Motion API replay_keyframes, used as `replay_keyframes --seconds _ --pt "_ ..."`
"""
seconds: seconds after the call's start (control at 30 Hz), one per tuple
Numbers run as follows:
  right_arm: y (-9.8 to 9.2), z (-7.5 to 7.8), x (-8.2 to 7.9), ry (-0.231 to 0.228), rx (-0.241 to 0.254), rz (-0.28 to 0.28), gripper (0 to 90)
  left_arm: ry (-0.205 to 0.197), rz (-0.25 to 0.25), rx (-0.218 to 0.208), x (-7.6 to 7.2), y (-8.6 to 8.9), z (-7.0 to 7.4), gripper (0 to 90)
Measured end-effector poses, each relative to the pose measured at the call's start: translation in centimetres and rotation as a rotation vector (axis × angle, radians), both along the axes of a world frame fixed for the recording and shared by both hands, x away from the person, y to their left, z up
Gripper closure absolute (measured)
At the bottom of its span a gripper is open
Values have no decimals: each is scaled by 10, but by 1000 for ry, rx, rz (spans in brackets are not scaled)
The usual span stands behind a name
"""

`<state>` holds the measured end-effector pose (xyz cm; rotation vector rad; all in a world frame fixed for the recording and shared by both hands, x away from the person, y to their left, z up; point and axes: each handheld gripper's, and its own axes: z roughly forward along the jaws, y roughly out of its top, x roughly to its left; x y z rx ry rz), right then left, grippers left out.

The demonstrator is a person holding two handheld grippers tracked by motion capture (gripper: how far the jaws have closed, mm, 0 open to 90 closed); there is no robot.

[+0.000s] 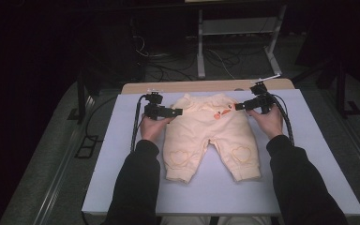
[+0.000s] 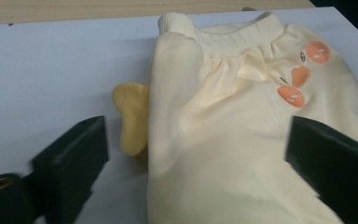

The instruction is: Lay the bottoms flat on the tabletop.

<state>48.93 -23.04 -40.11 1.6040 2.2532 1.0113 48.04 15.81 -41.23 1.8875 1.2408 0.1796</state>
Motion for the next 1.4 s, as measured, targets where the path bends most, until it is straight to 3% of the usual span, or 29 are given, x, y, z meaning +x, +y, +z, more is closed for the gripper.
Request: replay_keyframes --seconds 0.03,0.2,0.53,0.93,1.4 --pt "-1 0 -1 -3 5 -3 138 3 0 1 0 1 1 0" --pt "-5 2 -8 -38 -2 -25 9 -5 -15 14 -4 2 5 0" --pt "-5 5 -19 -24 20 42 0 -45 -42 4 -17 3 14 0" --pt "-7 12 -48 -65 55 84 0 -65 -49 -18 -37 8 17 0" --pt "-17 14 -79 -119 97 97 0 -120 -55 -31 -64 21 24 0"
